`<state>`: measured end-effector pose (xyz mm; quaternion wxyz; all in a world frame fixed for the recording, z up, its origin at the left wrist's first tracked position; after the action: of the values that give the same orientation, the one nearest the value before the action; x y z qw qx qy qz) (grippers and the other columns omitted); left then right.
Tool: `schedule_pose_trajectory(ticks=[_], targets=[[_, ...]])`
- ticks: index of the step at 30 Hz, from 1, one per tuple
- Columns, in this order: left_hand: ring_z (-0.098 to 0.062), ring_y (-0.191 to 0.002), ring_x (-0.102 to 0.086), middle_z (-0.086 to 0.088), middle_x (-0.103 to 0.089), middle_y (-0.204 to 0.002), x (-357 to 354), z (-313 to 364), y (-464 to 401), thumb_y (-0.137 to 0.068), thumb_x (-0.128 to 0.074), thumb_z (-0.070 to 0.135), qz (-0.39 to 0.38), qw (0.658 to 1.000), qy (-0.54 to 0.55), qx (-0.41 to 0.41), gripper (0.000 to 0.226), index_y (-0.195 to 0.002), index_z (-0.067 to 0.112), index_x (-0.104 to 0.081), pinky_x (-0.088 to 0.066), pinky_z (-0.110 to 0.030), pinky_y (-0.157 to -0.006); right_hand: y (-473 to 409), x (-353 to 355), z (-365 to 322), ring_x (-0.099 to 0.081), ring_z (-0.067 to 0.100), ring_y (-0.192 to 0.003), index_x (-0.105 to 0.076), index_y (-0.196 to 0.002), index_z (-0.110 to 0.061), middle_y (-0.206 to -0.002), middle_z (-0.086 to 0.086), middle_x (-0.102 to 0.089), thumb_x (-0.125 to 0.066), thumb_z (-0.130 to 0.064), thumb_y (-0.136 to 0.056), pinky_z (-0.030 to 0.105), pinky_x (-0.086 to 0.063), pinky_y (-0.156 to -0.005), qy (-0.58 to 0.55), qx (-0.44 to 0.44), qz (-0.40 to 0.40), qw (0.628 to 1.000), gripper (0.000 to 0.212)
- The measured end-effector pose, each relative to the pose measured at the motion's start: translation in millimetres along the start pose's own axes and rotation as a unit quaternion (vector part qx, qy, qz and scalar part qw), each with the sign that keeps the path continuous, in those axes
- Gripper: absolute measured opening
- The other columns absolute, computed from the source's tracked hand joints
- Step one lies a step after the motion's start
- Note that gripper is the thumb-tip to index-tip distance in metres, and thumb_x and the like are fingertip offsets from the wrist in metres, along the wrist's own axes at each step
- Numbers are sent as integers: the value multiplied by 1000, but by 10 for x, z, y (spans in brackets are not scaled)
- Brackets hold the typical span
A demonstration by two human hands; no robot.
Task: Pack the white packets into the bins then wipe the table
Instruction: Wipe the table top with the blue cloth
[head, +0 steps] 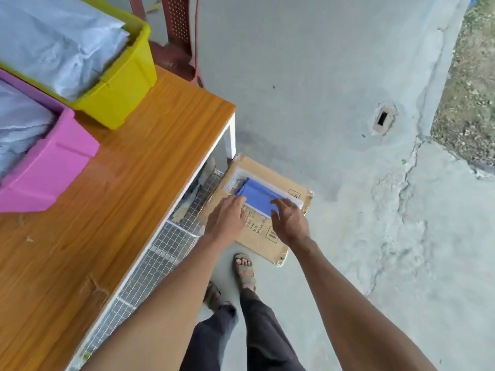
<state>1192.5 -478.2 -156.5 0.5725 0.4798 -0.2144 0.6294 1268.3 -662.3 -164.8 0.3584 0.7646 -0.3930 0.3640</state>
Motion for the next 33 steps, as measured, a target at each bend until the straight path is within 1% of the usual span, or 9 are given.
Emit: schedule_pose_trajectory(ticks=[3, 6, 9, 13, 16, 19, 27, 29, 33], targets=[[-28, -112, -67, -4, -66, -132, -330, -41, -398, -105, -55, 20, -4, 1000, 14, 28, 37, -141, 17, -59, -56, -43, -91, -288, -258, 252, -68, 37, -109, -66, -135, -16, -137, 9, -65, -58, -16, -102, 46, -59, -81, 7, -36, -4, 999, 34], [-31, -111, -66, -9, -68, -123, -745, -160, -796, -103, -59, 17, -13, 999, 22, 33, 32, -135, 12, -62, -57, -49, -94, -519, -501, 475, -70, 41, -101, -67, -130, -8, -129, 17, -67, -55, -5, -99, 45, -59, -73, 20, -63, 0, 998, 33], [-29, -109, -68, -6, -68, -126, -896, -150, -1061, -102, -63, 17, -27, 1000, -8, 5, 34, -136, 15, -62, -59, -46, -90, -661, -709, 647, -69, 41, -89, -66, -121, -4, -117, 17, -68, -54, 4, -96, 38, -49, -61, 58, -69, -13, 996, 28], [-29, -113, -68, 1, -65, -138, -997, -87, -1241, -103, -62, 20, -44, 995, -81, -45, 35, -138, 20, -60, -57, -43, -86, -764, -935, 786, -66, 39, -83, -59, -111, -6, -105, 13, -65, -52, 8, -94, 35, -37, -58, 105, -69, -45, 991, 23], [-30, -112, -68, 2, -63, -139, -1091, -80, -1314, -102, -64, 20, -56, 991, -107, -59, 39, -140, 22, -57, -53, -42, -83, -814, -1012, 817, -67, 36, -89, -54, -116, -9, -108, 10, -61, -53, 6, -97, 36, -40, -60, 133, -70, -67, 986, 25], [-30, -103, -70, 1, -63, -128, -1127, -80, -1351, -99, -69, 20, -50, 990, -119, -63, 39, -137, 24, -57, -49, -40, -75, -839, -1033, 810, -68, 33, -95, -49, -130, -10, -116, 10, -56, -53, 6, -97, 35, -42, -63, 166, -72, -88, 980, 37], [-28, -88, -67, -2, -57, -112, -1119, -72, -1399, -96, -74, 15, -43, 985, -154, -60, 33, -126, 27, -65, -41, -37, -65, -877, -975, 813, -67, 32, -92, -54, -123, -5, -121, 12, -54, -51, 6, -99, 40, -56, -73, 201, -69, -111, 971, 27], [-29, -88, -67, -3, -57, -111, -1117, -66, -1405, -96, -74, 13, -43, 984, -160, -60, 32, -124, 27, -67, -41, -37, -65, -863, -971, 816, -66, 33, -89, -54, -124, -5, -121, 13, -54, -49, 6, -99, 40, -52, -69, 200, -64, -101, 972, 28], [-29, -94, -68, -1, -60, -109, -1134, -70, -1407, -94, -76, 14, -27, 984, -170, -54, 31, -120, 28, -65, -40, -36, -65, -809, -1056, 810, -68, 36, -80, -47, -131, -9, -103, 12, -59, -47, 7, -97, 39, -40, -58, 181, -63, -45, 980, 38]])
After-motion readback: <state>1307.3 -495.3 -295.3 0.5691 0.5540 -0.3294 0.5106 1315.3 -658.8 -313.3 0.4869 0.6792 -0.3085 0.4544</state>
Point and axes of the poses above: each hand's wrist, its own y-axis away from the middle knuckle, its own x-axis out of the back of the hand, z = x × y, the point moved 1 cm from there along -y, towards the middle knuckle
